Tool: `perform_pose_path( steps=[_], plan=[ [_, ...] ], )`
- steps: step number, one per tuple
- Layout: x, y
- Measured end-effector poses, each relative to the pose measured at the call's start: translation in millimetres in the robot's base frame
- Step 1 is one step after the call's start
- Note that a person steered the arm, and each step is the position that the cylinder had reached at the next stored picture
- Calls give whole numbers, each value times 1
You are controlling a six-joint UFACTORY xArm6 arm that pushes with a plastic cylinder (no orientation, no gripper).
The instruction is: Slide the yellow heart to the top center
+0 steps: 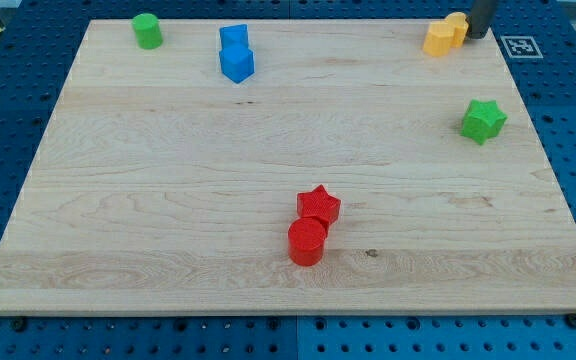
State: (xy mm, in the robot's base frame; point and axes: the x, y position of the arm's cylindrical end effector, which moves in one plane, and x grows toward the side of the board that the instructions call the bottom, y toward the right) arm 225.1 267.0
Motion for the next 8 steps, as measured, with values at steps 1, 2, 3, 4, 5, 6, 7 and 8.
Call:
perform_pose_path(
  steps=[1, 2, 3, 4, 5, 6, 7, 8],
  plan=[
    [-6, 0],
    [-10, 0],
    [-10, 0],
    [-10, -6],
    [-10, -31],
    [-9, -59],
    [-9, -85],
    [-9, -108]
  ],
)
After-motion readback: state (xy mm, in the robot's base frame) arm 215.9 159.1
